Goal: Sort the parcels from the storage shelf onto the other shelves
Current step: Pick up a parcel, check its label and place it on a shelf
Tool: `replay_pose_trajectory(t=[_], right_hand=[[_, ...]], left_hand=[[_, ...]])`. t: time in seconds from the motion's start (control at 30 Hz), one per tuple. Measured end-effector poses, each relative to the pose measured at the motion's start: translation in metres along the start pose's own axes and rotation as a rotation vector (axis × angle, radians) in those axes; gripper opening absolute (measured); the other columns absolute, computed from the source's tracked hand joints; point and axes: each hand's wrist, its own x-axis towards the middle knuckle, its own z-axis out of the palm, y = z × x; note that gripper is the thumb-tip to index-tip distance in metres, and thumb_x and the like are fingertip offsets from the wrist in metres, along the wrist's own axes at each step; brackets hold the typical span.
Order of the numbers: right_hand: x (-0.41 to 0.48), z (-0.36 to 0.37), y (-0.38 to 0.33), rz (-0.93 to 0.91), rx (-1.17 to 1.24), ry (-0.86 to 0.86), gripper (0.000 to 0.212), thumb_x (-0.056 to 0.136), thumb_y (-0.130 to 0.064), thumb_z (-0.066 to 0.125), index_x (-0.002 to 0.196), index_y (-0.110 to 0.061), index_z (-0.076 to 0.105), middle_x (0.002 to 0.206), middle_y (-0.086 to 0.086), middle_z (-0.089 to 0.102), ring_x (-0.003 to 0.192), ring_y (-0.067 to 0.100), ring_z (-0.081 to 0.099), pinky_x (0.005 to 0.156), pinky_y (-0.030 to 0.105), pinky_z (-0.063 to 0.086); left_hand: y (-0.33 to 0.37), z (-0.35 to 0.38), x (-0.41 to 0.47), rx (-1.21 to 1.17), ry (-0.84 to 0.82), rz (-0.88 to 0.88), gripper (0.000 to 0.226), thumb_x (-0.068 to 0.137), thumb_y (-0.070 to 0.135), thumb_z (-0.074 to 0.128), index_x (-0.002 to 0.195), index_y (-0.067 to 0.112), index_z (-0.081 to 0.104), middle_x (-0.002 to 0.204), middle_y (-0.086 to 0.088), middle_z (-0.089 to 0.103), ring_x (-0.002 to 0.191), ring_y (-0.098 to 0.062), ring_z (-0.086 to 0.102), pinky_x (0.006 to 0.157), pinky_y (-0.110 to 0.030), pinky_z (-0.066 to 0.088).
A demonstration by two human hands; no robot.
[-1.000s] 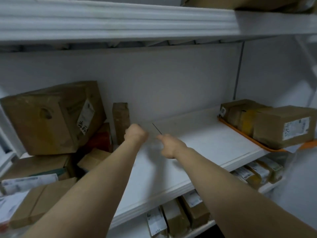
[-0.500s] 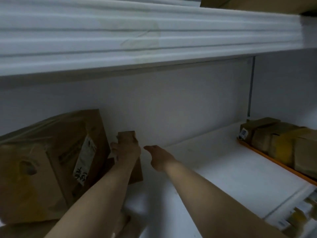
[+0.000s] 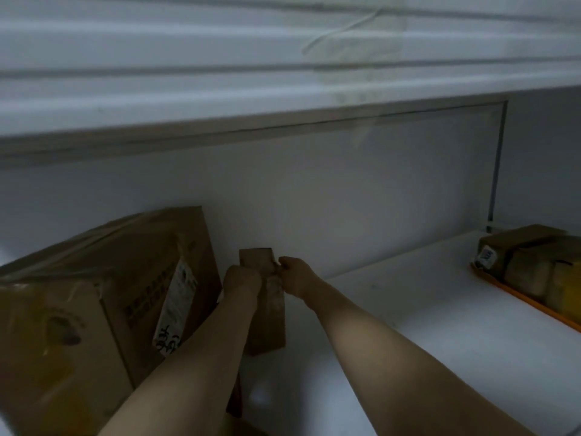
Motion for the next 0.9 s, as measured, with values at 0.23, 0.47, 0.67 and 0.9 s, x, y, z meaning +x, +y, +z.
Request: replay_pose_trajectory(t=[0.23, 0.47, 0.67, 0.9], right_hand=[[-0.041, -0.032, 0.016, 0.141, 0.133, 0.076, 0.038, 0.089, -0.006, 0.059, 0.064, -0.012, 0.032, 0.069, 0.006, 0.038, 0.065, 0.019, 0.042, 0.054, 0.024, 0.035], [-0.114, -0.078, 0.045, 0.200, 0.085, 0.185, 0.032, 0.089, -0.004, 0.059, 0.120, 0.001, 0.059, 0.117, 0.020, 0.064, 0.100, 0.032, 0.063, 0.082, 0.036, 0.052], [-0.187, -0.095, 0.087, 0.256, 0.222, 0.197, 0.028, 0.084, -0.001, 0.065, 0.107, -0.011, 0.053, 0.104, 0.010, 0.062, 0.103, 0.024, 0.060, 0.094, 0.034, 0.049], [-0.256, -0.102, 0.119, 0.367, 0.207, 0.194, 0.019, 0.076, -0.005, 0.045, 0.087, -0.011, 0.060, 0.100, 0.012, 0.063, 0.091, 0.028, 0.062, 0.071, 0.032, 0.055]], left_hand=[[0.006, 0.018, -0.036, -0.024, -0.135, 0.031, 0.034, 0.097, 0.013, 0.046, 0.123, -0.007, 0.054, 0.124, -0.023, 0.058, 0.112, -0.035, 0.057, 0.082, -0.032, 0.048], [0.003, 0.045, -0.120, -0.108, -0.219, 0.060, 0.026, 0.091, 0.006, 0.047, 0.106, -0.008, 0.064, 0.109, -0.022, 0.066, 0.102, -0.035, 0.062, 0.071, -0.032, 0.045], [-0.024, 0.070, -0.199, -0.305, -0.269, -0.010, 0.006, 0.079, -0.001, 0.057, 0.079, 0.002, 0.062, 0.085, -0.018, 0.065, 0.084, -0.032, 0.064, 0.076, -0.038, 0.053], [-0.054, 0.070, -0.268, -0.569, -0.353, -0.230, 0.019, 0.084, 0.020, 0.046, 0.080, 0.006, 0.058, 0.073, -0.012, 0.053, 0.070, -0.029, 0.051, 0.065, -0.038, 0.045]])
